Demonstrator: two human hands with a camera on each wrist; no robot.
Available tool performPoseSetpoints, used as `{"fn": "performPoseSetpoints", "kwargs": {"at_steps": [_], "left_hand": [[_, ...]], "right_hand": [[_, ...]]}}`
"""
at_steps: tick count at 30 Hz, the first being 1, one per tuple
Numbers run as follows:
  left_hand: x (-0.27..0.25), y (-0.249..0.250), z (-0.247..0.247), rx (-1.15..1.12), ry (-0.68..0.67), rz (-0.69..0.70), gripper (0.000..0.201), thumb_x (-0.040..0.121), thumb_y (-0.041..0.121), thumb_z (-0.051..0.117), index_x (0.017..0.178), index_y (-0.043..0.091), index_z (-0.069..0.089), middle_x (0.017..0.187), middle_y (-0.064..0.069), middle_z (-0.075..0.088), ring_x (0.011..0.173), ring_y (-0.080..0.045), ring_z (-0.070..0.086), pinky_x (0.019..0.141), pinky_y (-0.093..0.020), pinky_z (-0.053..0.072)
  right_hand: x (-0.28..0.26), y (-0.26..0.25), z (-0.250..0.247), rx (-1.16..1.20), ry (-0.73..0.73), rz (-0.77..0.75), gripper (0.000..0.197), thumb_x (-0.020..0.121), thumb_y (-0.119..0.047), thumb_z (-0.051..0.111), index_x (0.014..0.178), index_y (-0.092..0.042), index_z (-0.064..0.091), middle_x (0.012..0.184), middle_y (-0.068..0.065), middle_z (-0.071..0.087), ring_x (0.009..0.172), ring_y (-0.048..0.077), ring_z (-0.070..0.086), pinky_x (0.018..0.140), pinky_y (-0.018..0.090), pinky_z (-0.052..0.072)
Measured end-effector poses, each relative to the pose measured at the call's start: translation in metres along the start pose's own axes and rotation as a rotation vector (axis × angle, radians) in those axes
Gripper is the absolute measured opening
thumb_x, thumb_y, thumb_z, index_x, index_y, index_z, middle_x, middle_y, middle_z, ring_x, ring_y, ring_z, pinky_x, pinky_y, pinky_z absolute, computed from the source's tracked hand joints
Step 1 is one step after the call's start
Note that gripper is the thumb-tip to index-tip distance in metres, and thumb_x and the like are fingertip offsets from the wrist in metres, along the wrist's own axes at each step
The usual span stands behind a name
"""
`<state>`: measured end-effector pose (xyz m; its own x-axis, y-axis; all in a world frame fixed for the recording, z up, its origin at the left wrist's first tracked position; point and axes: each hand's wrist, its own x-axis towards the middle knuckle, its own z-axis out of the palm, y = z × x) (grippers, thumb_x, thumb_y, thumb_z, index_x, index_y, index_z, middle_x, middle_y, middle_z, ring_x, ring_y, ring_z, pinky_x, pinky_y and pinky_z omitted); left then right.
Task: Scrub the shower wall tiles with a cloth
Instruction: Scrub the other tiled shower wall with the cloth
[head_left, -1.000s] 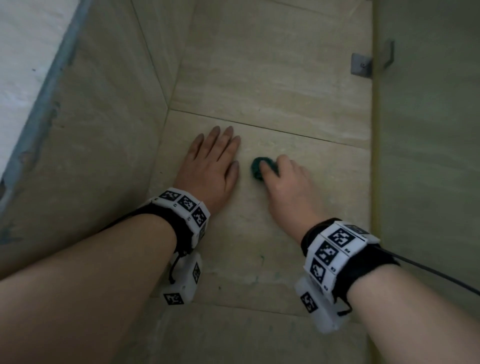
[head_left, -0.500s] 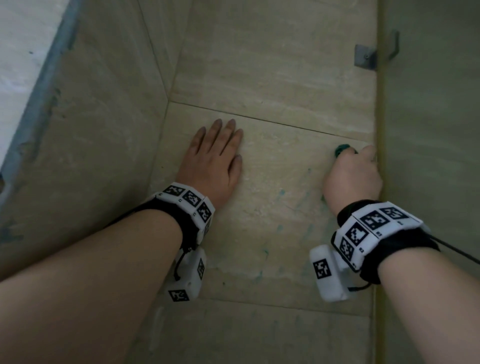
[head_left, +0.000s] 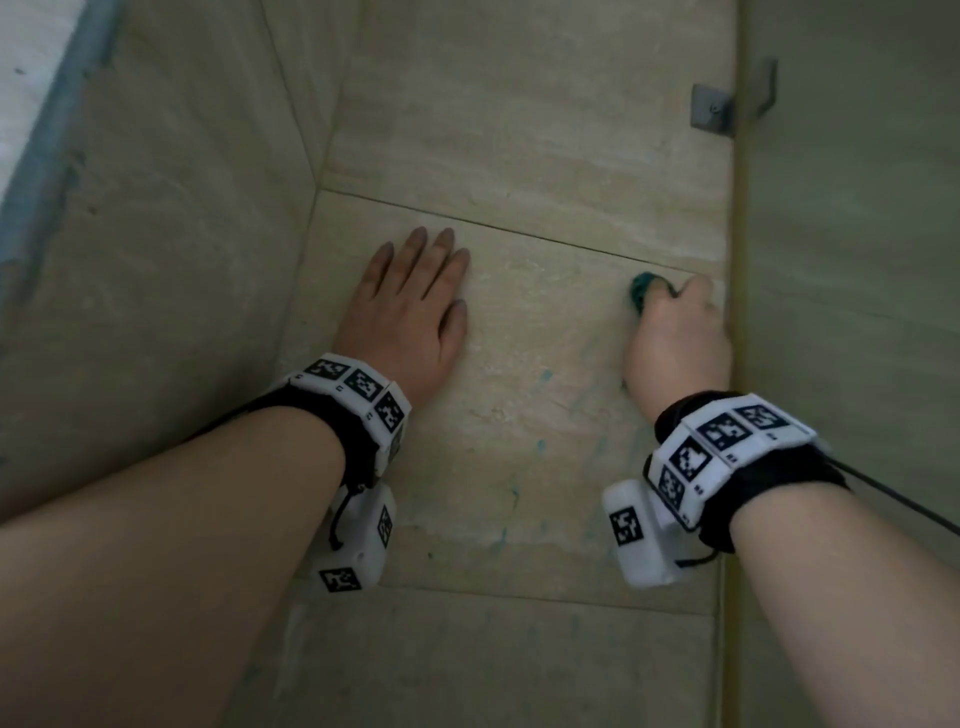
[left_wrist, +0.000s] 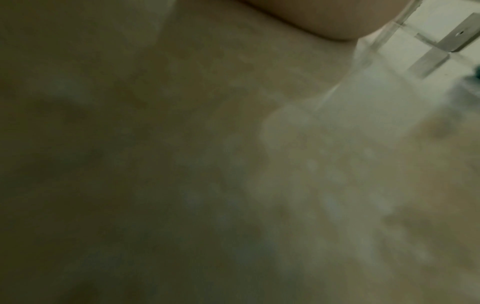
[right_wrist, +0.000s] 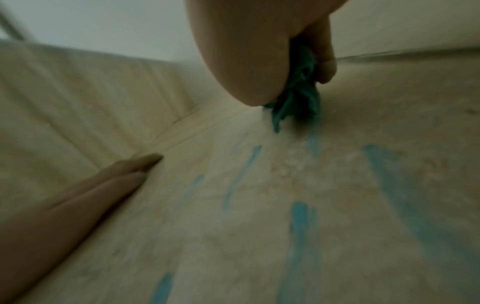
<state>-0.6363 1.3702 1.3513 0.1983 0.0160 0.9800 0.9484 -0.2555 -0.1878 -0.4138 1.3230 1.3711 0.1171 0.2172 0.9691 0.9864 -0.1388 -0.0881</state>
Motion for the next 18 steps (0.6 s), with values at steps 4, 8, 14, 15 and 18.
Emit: {"fn": "performPoseSetpoints", "kwargs": {"at_steps": [4, 8, 14, 15, 18], "left_hand": [[0.001, 0.0, 0.0, -0.011, -0.009, -0.011, 0.064, 0.093, 0.037, 0.014, 0.147, 0.009, 0.035, 0.155, -0.009, 0.03, 0.145, -0.028, 0.022, 0.118, -0.039, 0.005], [0.0, 0.001, 0.0, -0.012, -0.007, -0.008, 0.062, 0.094, 0.036, 0.017, 0.145, 0.007, 0.038, 0.154, -0.011, 0.033, 0.143, -0.03, 0.025, 0.118, -0.041, 0.009], [0.0, 0.001, -0.002, -0.026, -0.026, -0.006, 0.064, 0.093, 0.037, 0.015, 0.146, 0.008, 0.037, 0.154, -0.01, 0.031, 0.144, -0.029, 0.023, 0.118, -0.041, 0.008], [0.0, 0.001, -0.002, -0.026, -0.026, -0.007, 0.065, 0.093, 0.037, 0.015, 0.146, 0.008, 0.037, 0.155, -0.01, 0.031, 0.144, -0.029, 0.023, 0.118, -0.04, 0.008], [0.0, 0.002, -0.003, -0.021, -0.023, -0.009, 0.066, 0.092, 0.038, 0.014, 0.146, 0.008, 0.036, 0.155, -0.011, 0.031, 0.144, -0.029, 0.023, 0.118, -0.04, 0.007]], "right_hand": [[0.003, 0.003, -0.002, -0.027, -0.14, 0.124, 0.03, 0.093, 0.007, 0.038, 0.12, 0.011, 0.05, 0.125, 0.026, 0.039, 0.101, 0.039, 0.055, 0.073, 0.04, 0.045], [-0.018, -0.009, 0.001, -0.113, -0.129, -0.008, 0.029, 0.088, 0.012, 0.039, 0.114, 0.017, 0.05, 0.119, 0.029, 0.043, 0.096, 0.038, 0.056, 0.061, 0.036, 0.033], [-0.04, -0.032, -0.013, -0.047, -0.092, -0.343, 0.037, 0.09, 0.009, 0.036, 0.125, 0.007, 0.047, 0.124, 0.021, 0.04, 0.097, 0.034, 0.052, 0.068, 0.032, 0.03], [-0.043, -0.038, -0.018, -0.036, -0.082, -0.387, 0.037, 0.092, 0.006, 0.037, 0.127, 0.004, 0.045, 0.125, 0.018, 0.039, 0.098, 0.033, 0.051, 0.068, 0.033, 0.031], [-0.047, -0.044, -0.022, -0.06, -0.097, -0.508, 0.039, 0.094, -0.001, 0.037, 0.132, -0.004, 0.041, 0.129, 0.012, 0.036, 0.105, 0.029, 0.045, 0.066, 0.034, 0.03]]}}
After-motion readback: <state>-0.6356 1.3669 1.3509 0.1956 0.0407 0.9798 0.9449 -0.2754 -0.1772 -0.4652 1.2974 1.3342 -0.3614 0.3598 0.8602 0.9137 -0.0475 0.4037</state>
